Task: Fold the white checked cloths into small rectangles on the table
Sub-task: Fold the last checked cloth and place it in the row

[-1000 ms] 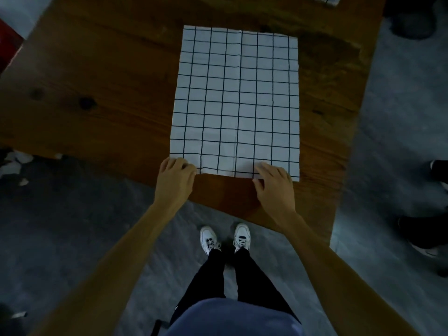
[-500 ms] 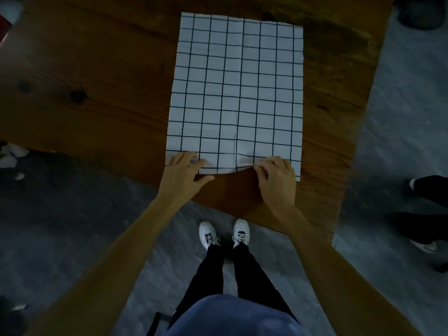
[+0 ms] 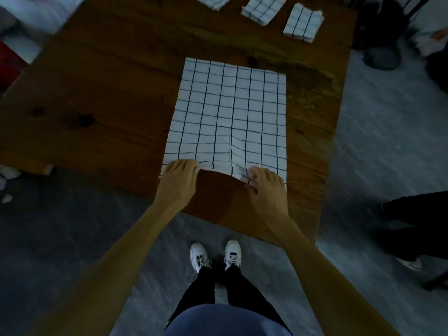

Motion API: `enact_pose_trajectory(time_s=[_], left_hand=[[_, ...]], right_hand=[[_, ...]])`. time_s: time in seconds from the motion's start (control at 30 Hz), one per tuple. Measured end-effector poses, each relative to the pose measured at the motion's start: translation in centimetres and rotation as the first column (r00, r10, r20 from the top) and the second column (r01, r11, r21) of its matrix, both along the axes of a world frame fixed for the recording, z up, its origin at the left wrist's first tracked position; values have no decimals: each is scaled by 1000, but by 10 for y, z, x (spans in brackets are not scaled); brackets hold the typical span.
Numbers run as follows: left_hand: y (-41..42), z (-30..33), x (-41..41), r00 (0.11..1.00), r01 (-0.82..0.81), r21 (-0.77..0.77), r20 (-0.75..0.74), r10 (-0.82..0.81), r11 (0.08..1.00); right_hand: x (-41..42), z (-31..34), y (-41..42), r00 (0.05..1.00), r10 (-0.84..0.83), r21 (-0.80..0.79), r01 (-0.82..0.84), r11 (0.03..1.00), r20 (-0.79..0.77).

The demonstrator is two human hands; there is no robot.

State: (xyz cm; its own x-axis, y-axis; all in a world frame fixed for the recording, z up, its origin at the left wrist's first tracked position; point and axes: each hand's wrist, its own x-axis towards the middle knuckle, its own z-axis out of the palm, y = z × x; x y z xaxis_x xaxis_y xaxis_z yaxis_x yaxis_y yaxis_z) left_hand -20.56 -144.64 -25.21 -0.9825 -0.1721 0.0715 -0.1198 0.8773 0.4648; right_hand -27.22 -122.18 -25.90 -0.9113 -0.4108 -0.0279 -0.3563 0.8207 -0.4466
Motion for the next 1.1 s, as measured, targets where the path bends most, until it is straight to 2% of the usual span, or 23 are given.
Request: enact_pose_trajectory(time_s=[0.1, 0.2, 0.27, 0.33, 0.53, 0.73, 1.1], left_hand=[[-3, 11, 5, 1000, 16, 0, -21, -16, 1000], [-14, 18, 11, 996, 88, -25, 21, -88, 996], [-21, 22, 15, 985, 171, -92, 32, -169, 981], [-25, 24, 19, 981, 186, -150, -17, -191, 971], [-36, 59, 25, 971, -12, -107, -239, -14, 994], [-33, 127, 21, 926, -83, -149, -377, 21, 985], [2, 230, 58, 729, -211, -211, -684, 10, 954]], right_hand=[[0, 10, 3, 995, -34, -44, 30, 999, -94], [-6, 24, 3, 983, -89, -96, 74, 993, -160], [-9, 35, 2, 977, -102, -106, 83, 991, -189], [-11, 46, 2, 968, -111, -103, 90, 991, -223], [-8, 82, 9, 929, -124, -121, 87, 989, -347], [-8, 132, 13, 896, -128, -148, 71, 986, -425], [-4, 218, 52, 795, -199, -370, -34, 928, -572]])
